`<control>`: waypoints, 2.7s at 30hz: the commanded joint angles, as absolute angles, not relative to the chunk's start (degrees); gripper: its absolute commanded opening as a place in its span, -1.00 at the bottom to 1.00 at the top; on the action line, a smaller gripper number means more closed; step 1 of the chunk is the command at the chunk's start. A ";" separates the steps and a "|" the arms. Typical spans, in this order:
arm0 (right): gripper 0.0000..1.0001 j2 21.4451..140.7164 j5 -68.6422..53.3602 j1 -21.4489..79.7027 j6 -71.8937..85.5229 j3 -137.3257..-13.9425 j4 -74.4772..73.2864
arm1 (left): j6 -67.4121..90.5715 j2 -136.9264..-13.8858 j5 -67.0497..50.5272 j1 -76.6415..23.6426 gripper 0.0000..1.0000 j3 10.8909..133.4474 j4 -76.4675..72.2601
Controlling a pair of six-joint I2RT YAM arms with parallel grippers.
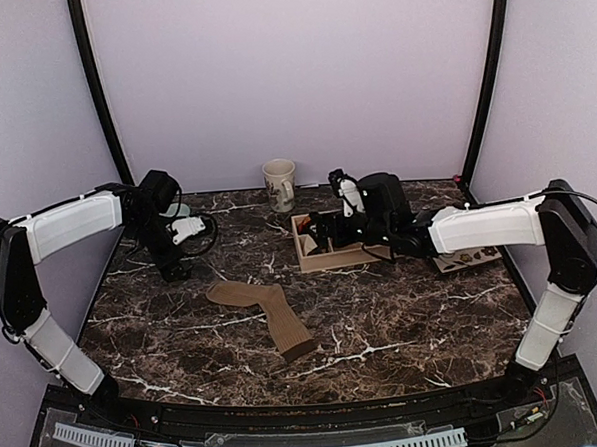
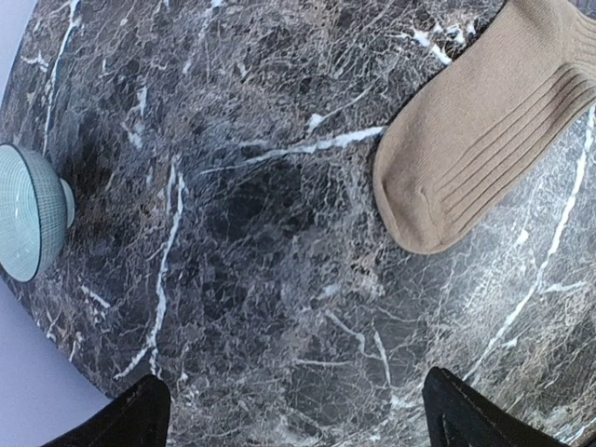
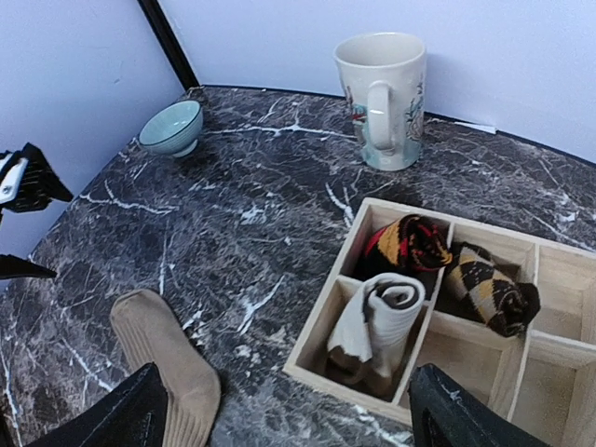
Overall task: Roll the socks
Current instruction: Move the sock to the center of the board, then adjust the sock at the center of the board, then pick up the sock from the center of the board.
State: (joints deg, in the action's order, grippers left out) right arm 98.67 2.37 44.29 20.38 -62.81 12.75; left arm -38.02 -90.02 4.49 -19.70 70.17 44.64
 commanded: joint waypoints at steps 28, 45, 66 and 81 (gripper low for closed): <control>-0.27 110.73 21.40 70.03 18.58 -61.52 9.25 | -36.73 -114.44 3.83 -31.15 0.54 73.52 34.07; -0.33 118.56 20.53 77.87 23.58 -67.17 12.54 | -38.69 -119.60 6.17 -32.66 0.54 78.02 26.08; 0.13 100.48 12.81 74.76 6.51 -45.19 23.35 | -41.03 -102.10 -5.91 -32.82 0.98 76.68 38.11; 0.16 103.16 7.32 73.60 -11.61 -41.79 27.91 | -35.59 -105.61 -15.15 -36.20 0.97 75.26 38.07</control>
State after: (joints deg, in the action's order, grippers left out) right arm 101.78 10.68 75.24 -7.99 -44.03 23.64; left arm -37.63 -104.31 -12.71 -34.63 70.19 36.36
